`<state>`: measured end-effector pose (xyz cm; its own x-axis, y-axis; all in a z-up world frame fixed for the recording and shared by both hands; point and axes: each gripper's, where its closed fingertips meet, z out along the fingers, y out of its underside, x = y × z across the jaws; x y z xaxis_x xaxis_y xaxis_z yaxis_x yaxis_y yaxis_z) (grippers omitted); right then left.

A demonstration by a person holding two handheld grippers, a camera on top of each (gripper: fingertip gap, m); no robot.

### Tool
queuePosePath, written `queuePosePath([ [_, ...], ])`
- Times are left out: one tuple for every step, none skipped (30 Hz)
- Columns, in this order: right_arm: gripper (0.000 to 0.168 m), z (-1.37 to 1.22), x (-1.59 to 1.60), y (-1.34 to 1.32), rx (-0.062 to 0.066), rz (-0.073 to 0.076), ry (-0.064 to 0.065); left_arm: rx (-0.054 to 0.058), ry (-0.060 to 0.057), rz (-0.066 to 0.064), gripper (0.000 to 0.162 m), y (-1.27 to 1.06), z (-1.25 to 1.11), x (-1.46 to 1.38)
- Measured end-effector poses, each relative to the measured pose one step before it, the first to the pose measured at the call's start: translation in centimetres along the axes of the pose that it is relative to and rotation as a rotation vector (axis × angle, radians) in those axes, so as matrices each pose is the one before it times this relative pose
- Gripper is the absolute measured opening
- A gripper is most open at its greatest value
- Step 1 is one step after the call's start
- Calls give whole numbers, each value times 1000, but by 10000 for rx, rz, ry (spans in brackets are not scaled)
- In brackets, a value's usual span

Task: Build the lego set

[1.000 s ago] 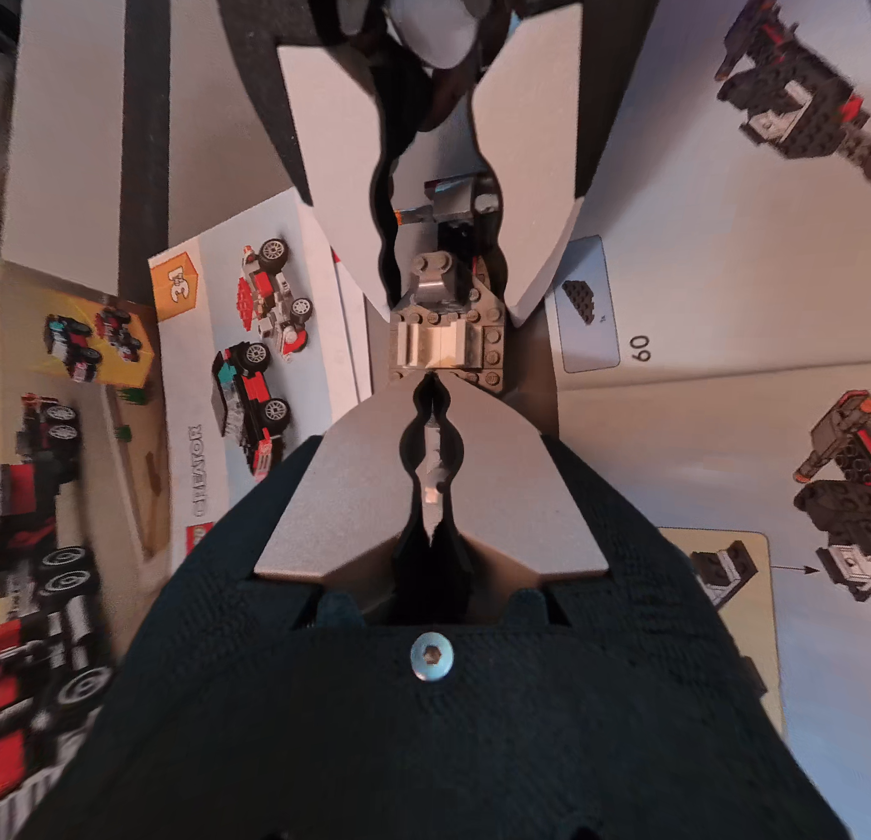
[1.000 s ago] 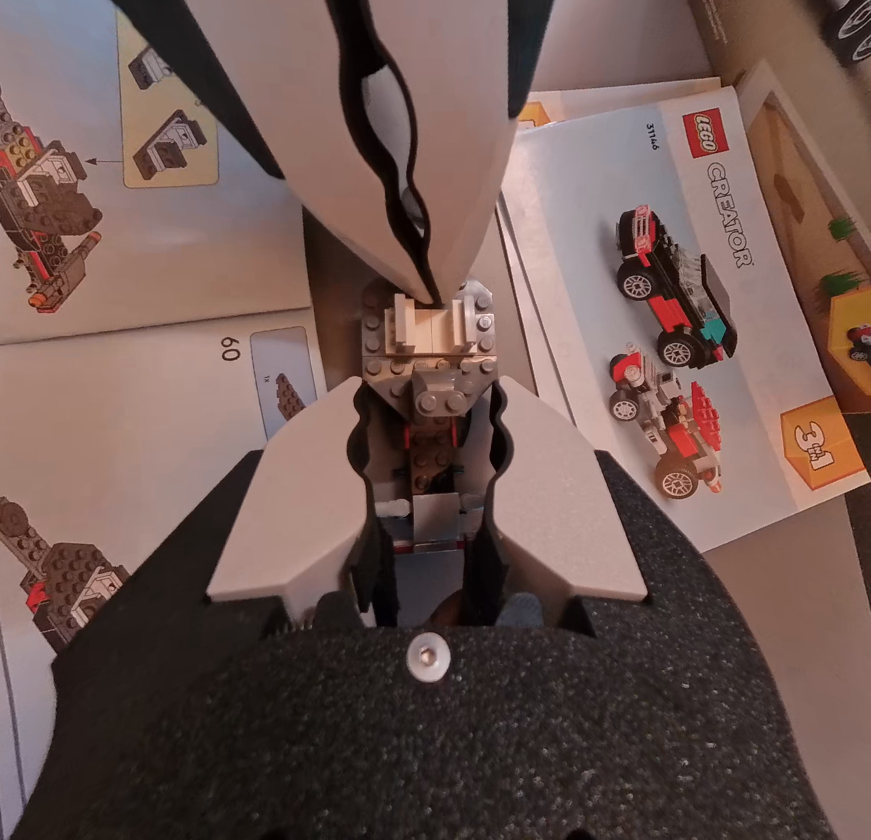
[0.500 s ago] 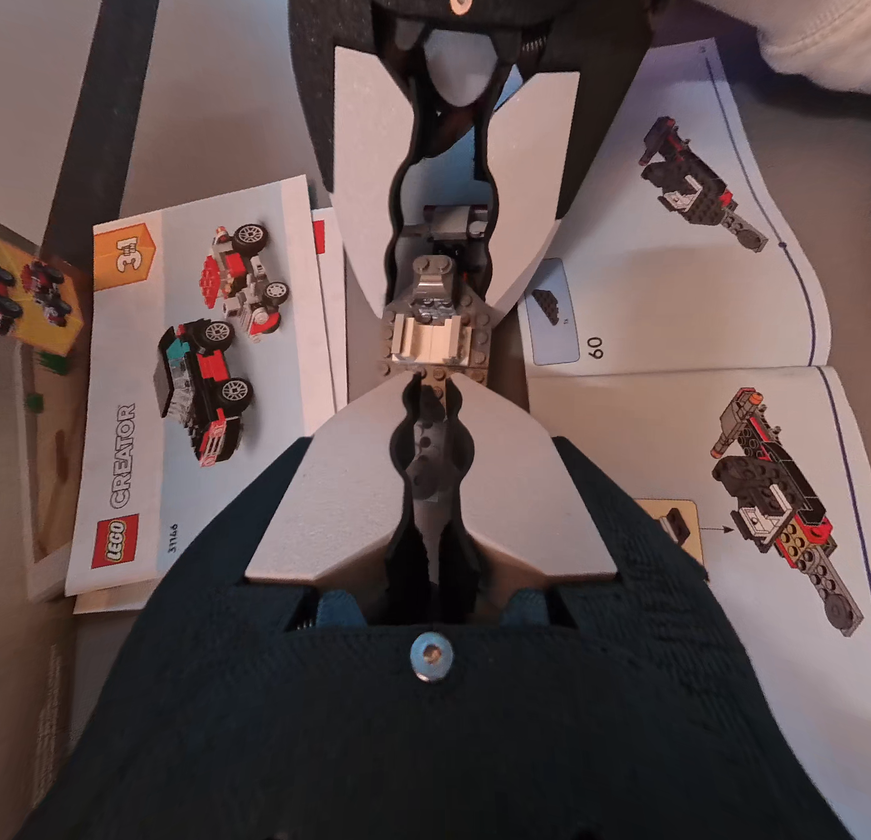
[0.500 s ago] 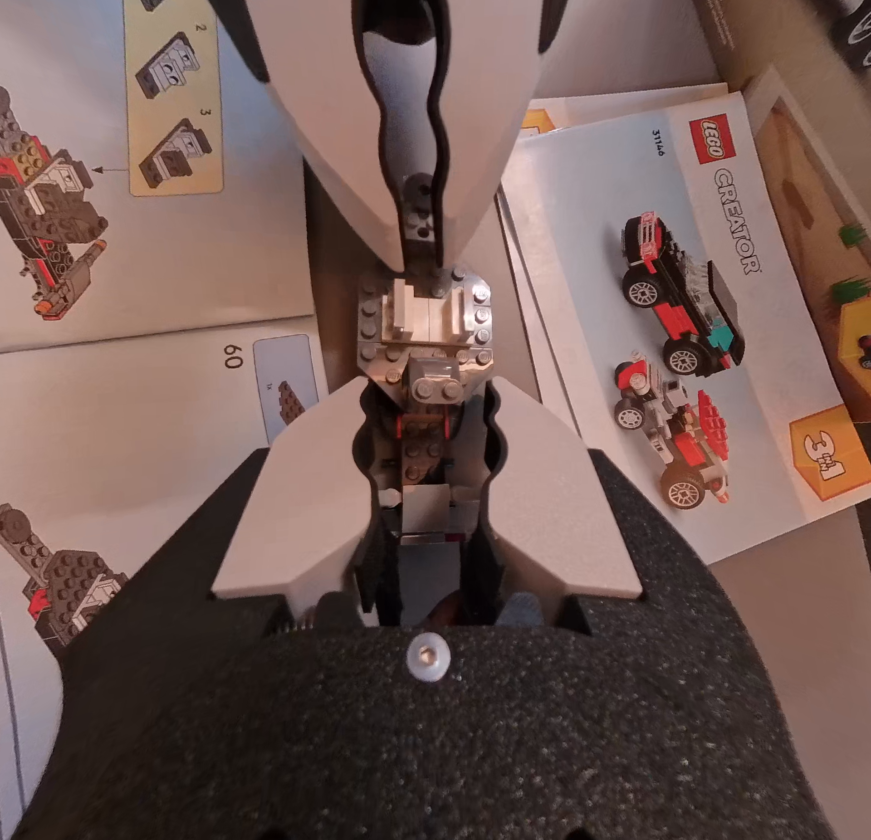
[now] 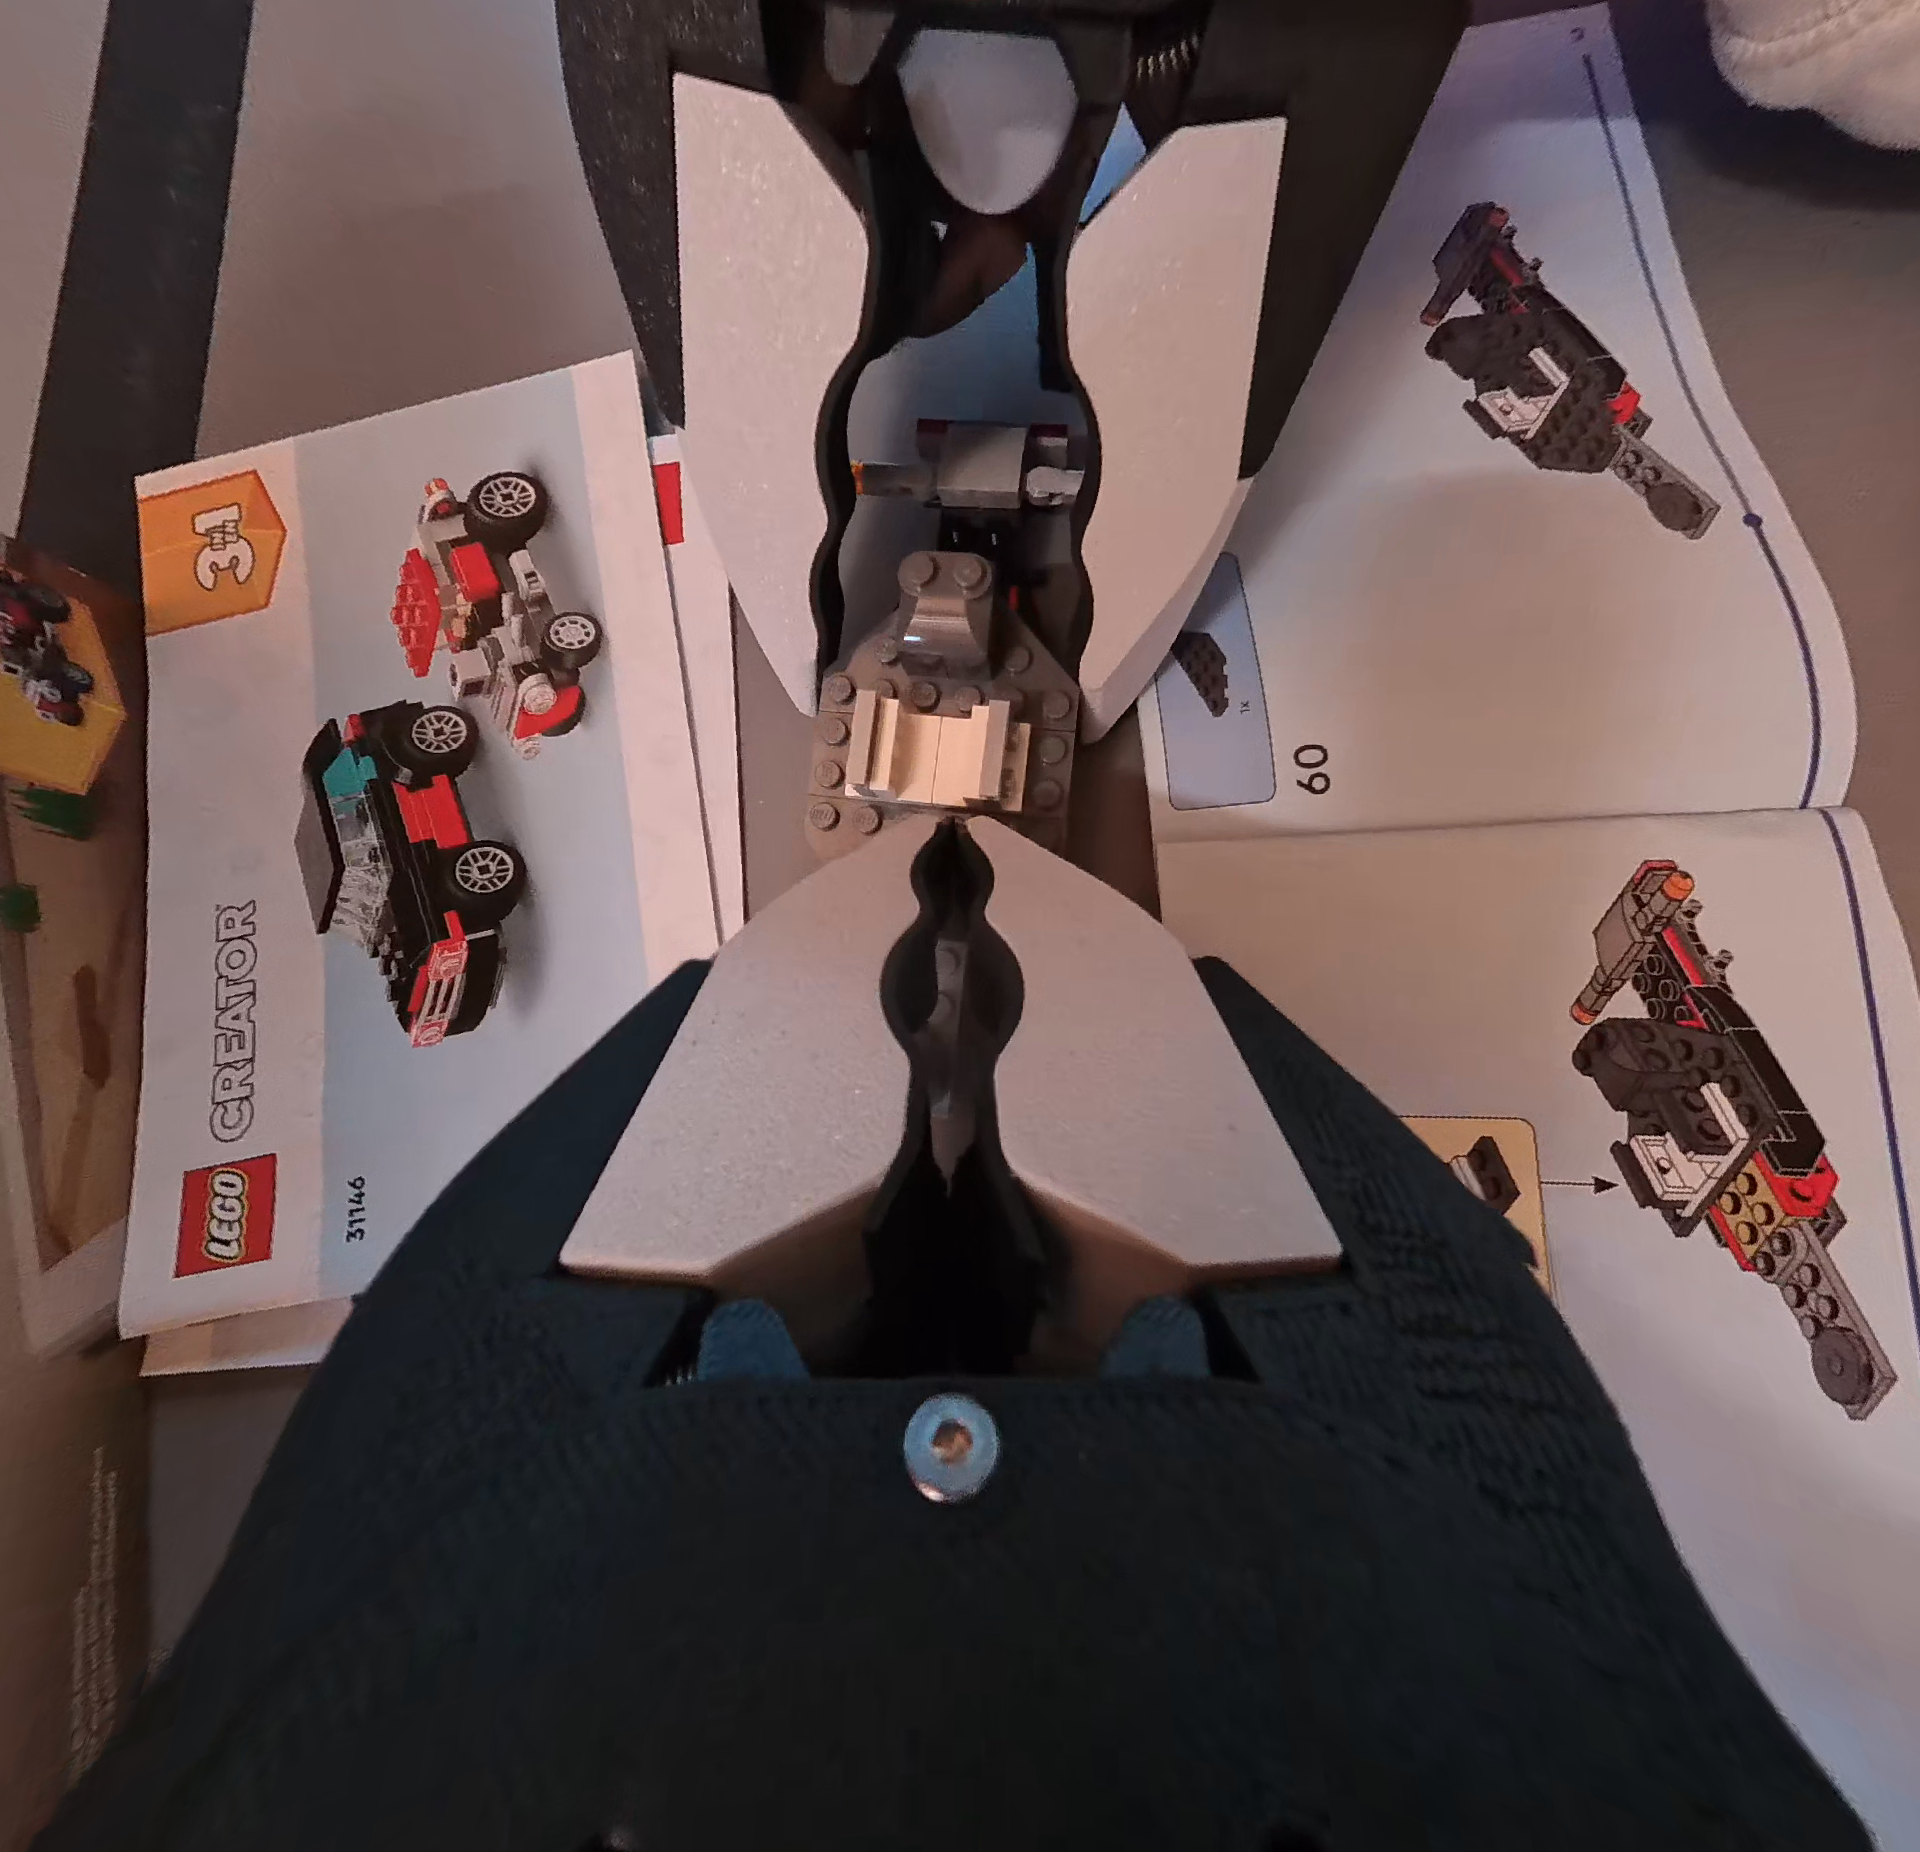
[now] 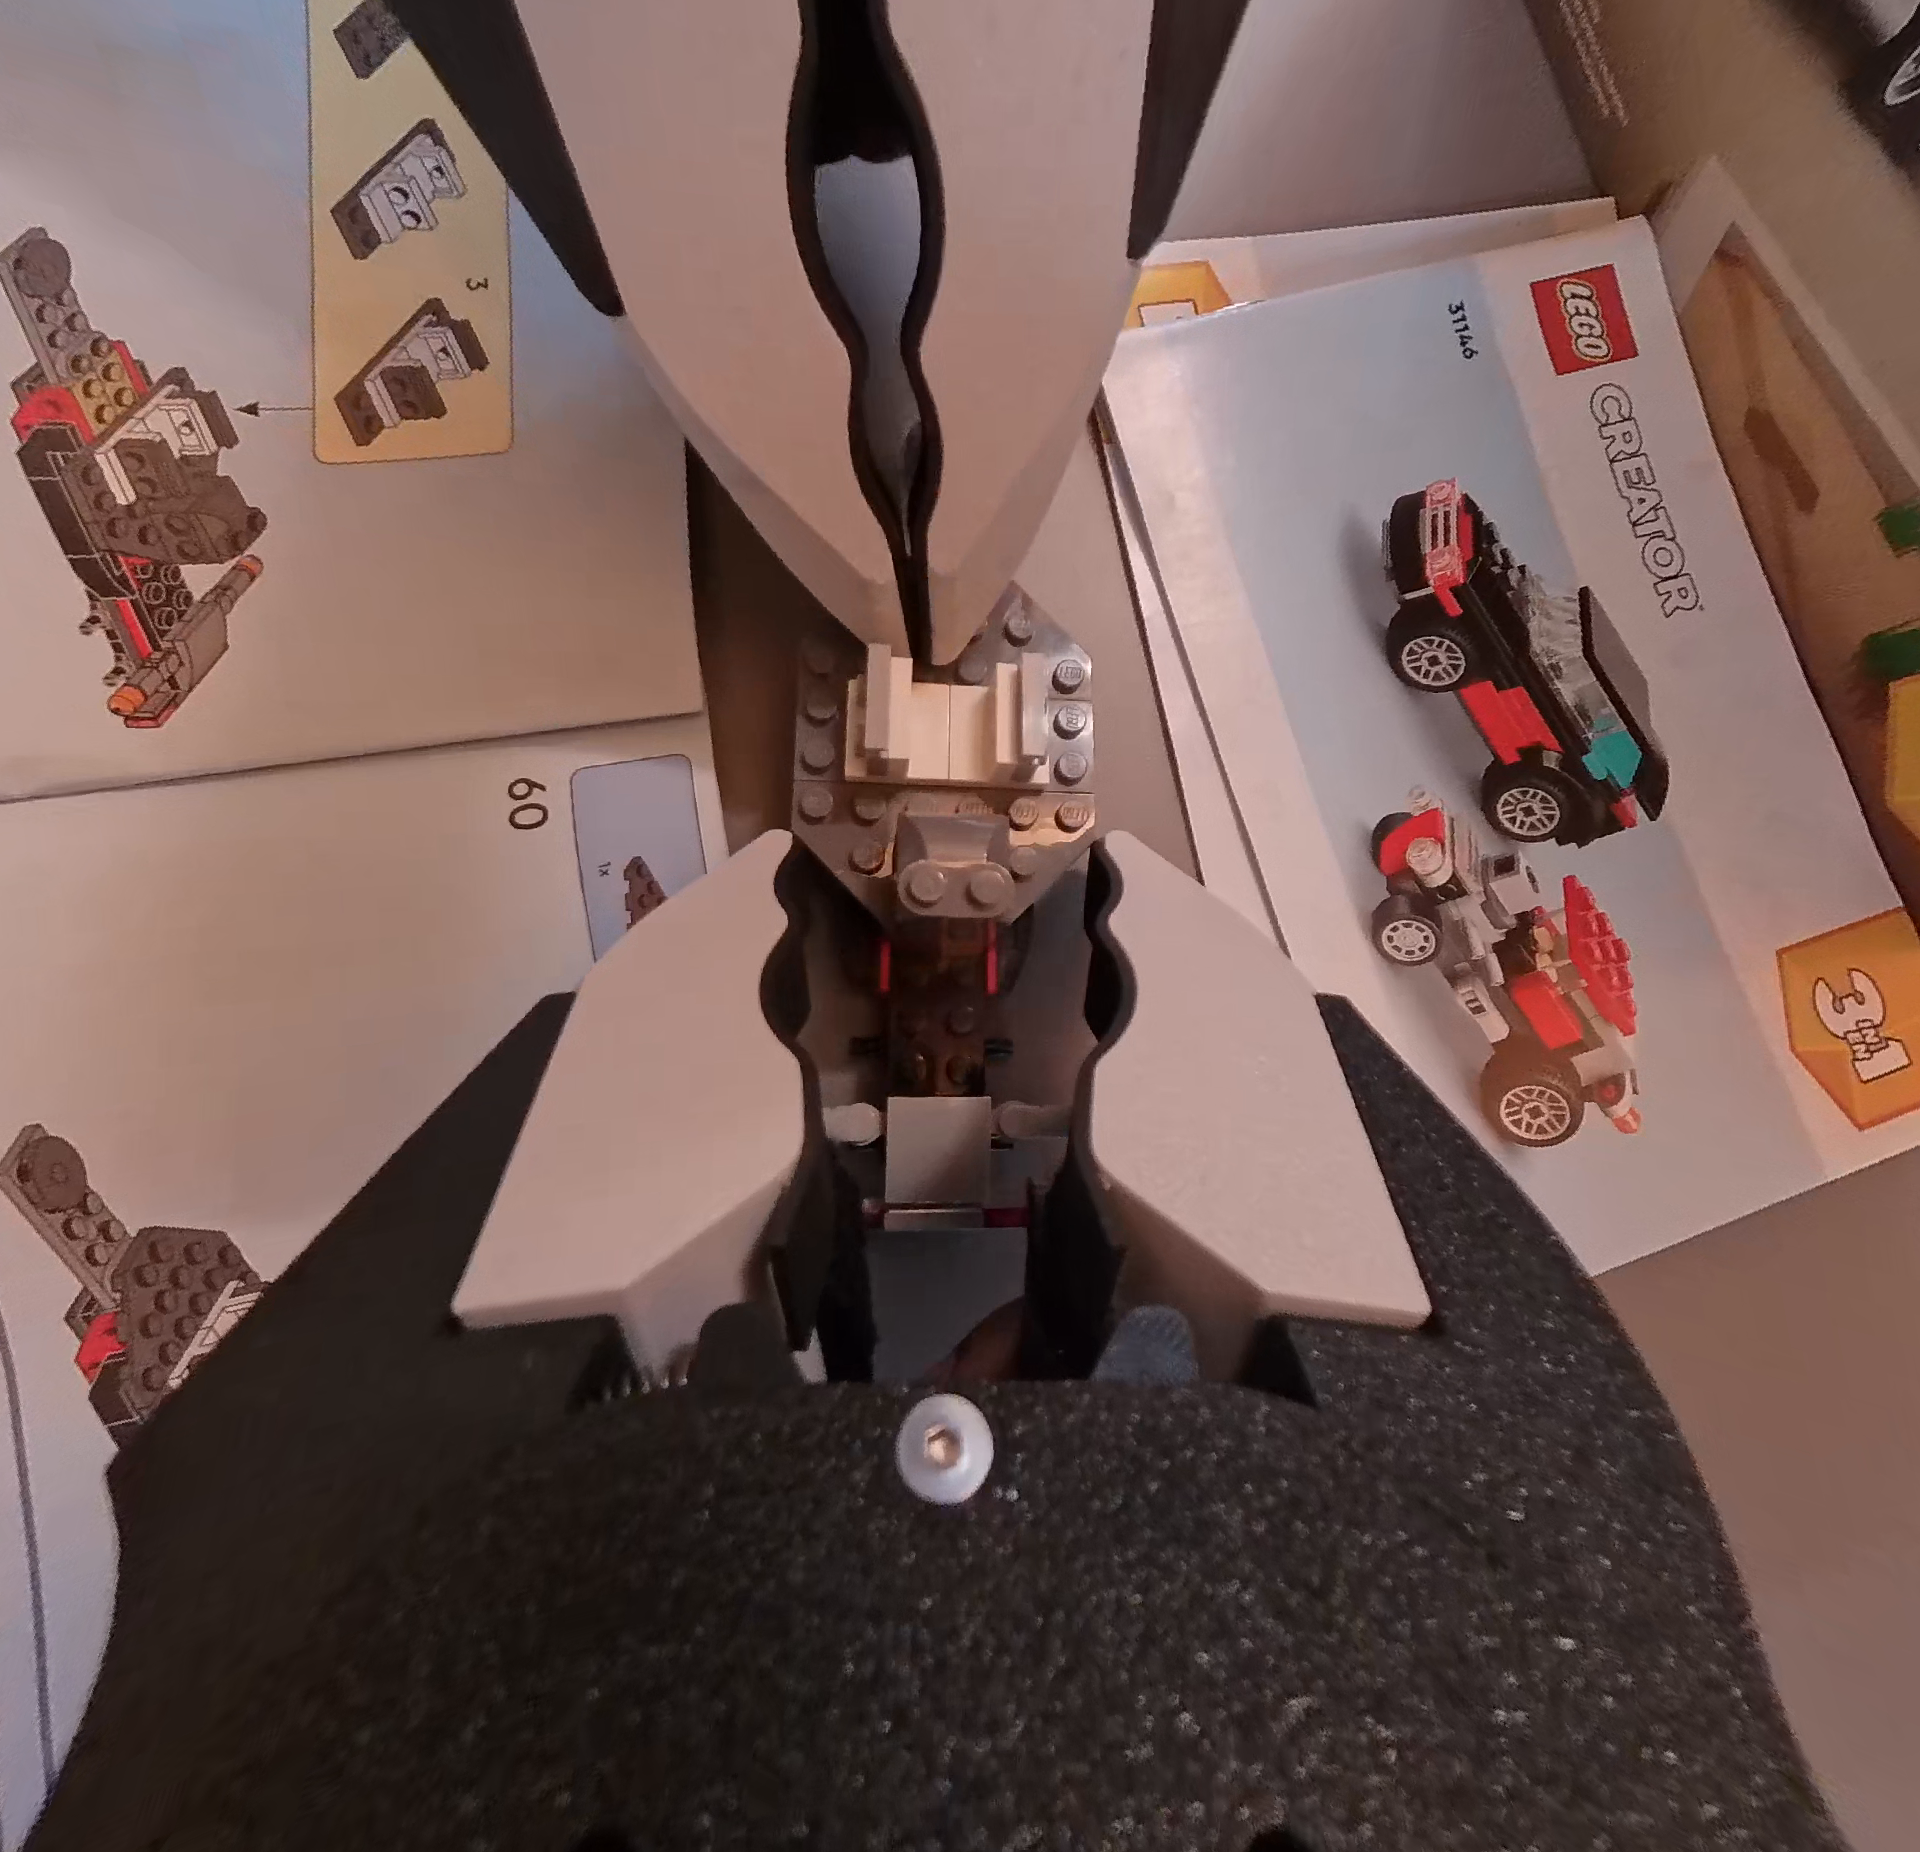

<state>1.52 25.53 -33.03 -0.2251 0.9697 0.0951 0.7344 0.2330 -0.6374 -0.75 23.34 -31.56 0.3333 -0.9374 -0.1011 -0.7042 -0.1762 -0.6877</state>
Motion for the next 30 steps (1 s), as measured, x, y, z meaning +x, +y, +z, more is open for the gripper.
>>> queuePosePath([
  [51, -11, 9, 34, -5, 9, -7, 13, 50, -153, 0, 20, -5, 14],
  [51, 8, 2, -5, -7, -2, -3, 58, 93, -145, 0, 11, -6, 20],
  [51, 11, -19, 4, -4, 7, -12, 40, 118, -124, 0, 35, 18, 27],
  [51, -15, -15, 2, -1, -4, -13, 79, 169, -207, 1, 19, -3, 22],
  [51, 12, -26, -2, 7, 8, -15, 130, 185, -293, 3, 9, -10, 12],
  [51, -2, -5, 2, 8, 19, -7, 100, 135, -283, 3, 2, -5, 8],
  [51, 8, -9, 2, 9, 5, -2, 4, -17, -41, 3, 19, 7, 12],
  [51, 3, 7, 8, 14, -1, -5, -30, 5, -31, 3, 1, 2, 3],
  [51, -13, -6, -19, 14, 8, -14, -92, 91, -129, 3, 0, 13, -2],
  [51, 18, -3, 5, 15, 17, -5, -154, 106, -30, 2, -18, -5, -3],
  [51, 1, -3, -8, 8, 3, 17, -239, 111, 165, 2, 20, -57, 38],
  [51, -4, 26, -6, 22, -12, 19, -375, 55, 265, 1, 84, -79, 64],
  [50, 70, -36, -72, 75, -2, -25, -342, -64, 253, 1, 93, -125, -89],
  [49, 69, -60, -79, 71, 6, -66, 266, -135, 64, 1, -448, -282, -313],
  [48, 35, -49, -32, 26, 19, -60, 621, -90, -160, 0, -802, -465, -411],
  [48, 15, -7, 9, -15, 5, -23, 321, -95, -141, 0, -393, -433, -496],
  [48, 9, 17, -3, -18, -15, 14, 32, -195, -58, 0, 72, -282, -587],
  [48, -14, -1, -14, -15, -29, 25, -77, -18, -4, 0, 249, -27, -248],
  [48, 3, -8, 1, -21, -39, 6, -162, 164, 39, 0, 368, 206, 142],
  [48, -13, 5, -4, -25, -21, -7, -209, 58, 84, 0, 423, 376, 95],
  [48, 7, 7, 5, -25, 5, -7, -176, 31, 115, 0, 385, 404, 127],
  [48, 4, -8, 0, -15, -2, 4, 20, 65, 47, 1, 103, 348, 211],
  [48, -16, -3, 7, -18, -16, 18, 195, -86, -1, 1, -175, 104, -34],
  [48, -10, 6, 7, 2, -9, 19, 22, -34, 47, 1, 59, 0, 12],
  [48, 7, -14, -13, 10, 2, -10, 56, -53, 13, 1, -4, 0, -10],
  [48, 5, 0, 14, 0, 9, -17, 20, -95, 73, 1, 9, 5, 4],
  [48, -12, 5, 6, -14, -8, -11, -32, -152, 182, 0, 14, 6, 6],
  [48, -3, 14, -3, -21, -12, 5, -71, -133, 56, 1, 18, 8, 1],
  [48, 5, -2, 7, -31, 0, 6, -71, -23, -208, 1, 24, 9, -9],
  [48, 1, 5, 0, -35, 3, 3, -5, -11, -99, 1, 16, 4, 2],
])
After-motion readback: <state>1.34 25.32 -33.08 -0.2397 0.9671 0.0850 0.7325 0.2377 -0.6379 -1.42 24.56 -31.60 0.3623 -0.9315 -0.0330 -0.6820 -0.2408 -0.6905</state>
